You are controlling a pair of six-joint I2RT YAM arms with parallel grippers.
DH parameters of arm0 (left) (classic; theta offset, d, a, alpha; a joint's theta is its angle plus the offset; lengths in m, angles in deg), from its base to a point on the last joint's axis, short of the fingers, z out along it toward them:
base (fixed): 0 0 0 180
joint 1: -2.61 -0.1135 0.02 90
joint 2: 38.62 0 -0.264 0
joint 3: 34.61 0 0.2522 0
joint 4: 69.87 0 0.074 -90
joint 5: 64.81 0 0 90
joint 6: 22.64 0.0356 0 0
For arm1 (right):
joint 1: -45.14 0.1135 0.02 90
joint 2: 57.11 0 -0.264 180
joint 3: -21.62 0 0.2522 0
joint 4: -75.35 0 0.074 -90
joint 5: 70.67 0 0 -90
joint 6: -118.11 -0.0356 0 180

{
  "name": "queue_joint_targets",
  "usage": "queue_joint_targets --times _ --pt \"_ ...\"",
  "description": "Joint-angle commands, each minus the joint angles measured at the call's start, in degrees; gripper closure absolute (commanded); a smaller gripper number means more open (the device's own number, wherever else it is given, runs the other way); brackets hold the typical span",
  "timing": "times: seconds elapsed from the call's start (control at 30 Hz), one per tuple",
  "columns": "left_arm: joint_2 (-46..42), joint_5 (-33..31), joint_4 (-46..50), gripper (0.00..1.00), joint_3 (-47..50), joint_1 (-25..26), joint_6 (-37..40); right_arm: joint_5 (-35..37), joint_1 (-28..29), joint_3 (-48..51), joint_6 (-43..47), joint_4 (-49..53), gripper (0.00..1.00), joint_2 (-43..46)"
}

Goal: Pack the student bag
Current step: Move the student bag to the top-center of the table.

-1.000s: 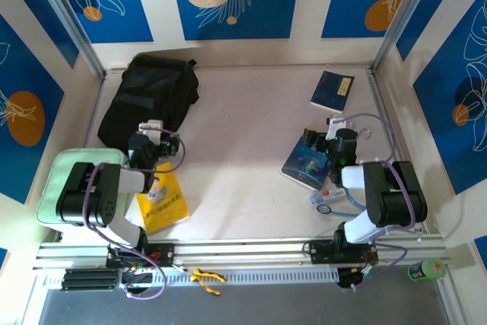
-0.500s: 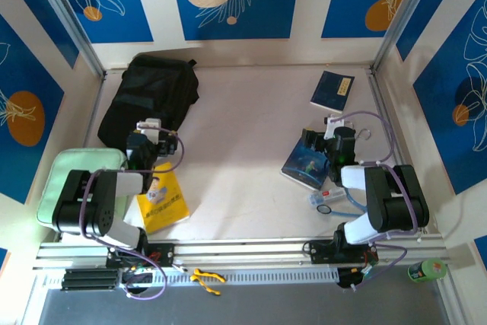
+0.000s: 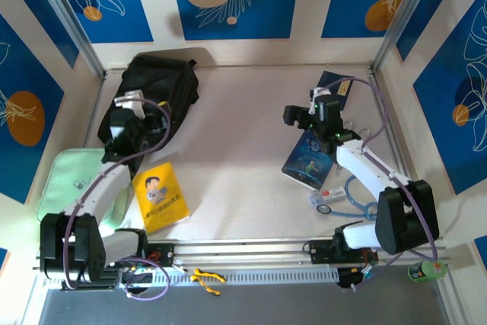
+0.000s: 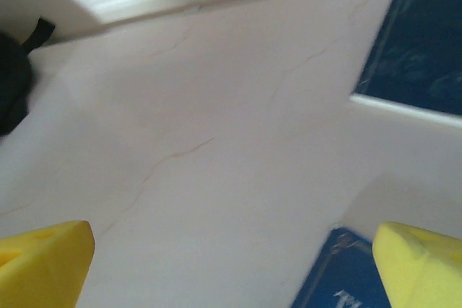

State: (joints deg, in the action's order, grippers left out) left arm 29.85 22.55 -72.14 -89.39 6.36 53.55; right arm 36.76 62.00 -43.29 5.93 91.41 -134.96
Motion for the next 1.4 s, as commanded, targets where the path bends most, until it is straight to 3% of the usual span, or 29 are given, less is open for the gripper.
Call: queue_joint_targets --times 0.0,0.2,0.37,0.57,0.9,1.17,1.37 --pt "5.14 6.3 10.81 0.0 -7.02 -0.06 -6.11 -2.76 3.28 -4.64 -7.67 11.57 0.01 -2.79" --pt "20.56 4.3 19.28 0.0 -21.31 -0.19 -7.65 -10.77 4.58 -6.68 -17.33 10.82 0.01 -6.29" --pt "33.62 10.12 25.83 0.02 -33.55 -0.08 -10.42 -13.79 4.95 -7.76 -19.44 10.75 0.0 -8.9" --pt "45.7 18.03 29.2 0.21 -44.03 1.02 -10.27 -15.75 6.02 -8.22 -19.69 10.88 0.01 -10.41" --pt "49.55 20.57 25.02 0.33 -41.4 9.91 -13.52 -15.68 7.51 -7.71 -21.15 10.5 0.05 -12.67" --pt "53.26 27.14 16.32 0.29 -42.11 22.43 -23.37 -9.65 4.9 -4.39 -26.5 11.76 0.05 -10.27" --pt "54.48 33.75 12.61 0.29 -49.03 25.89 -28.17 -13.08 0.93 1.67 -27.98 7.99 0.15 -5.87"
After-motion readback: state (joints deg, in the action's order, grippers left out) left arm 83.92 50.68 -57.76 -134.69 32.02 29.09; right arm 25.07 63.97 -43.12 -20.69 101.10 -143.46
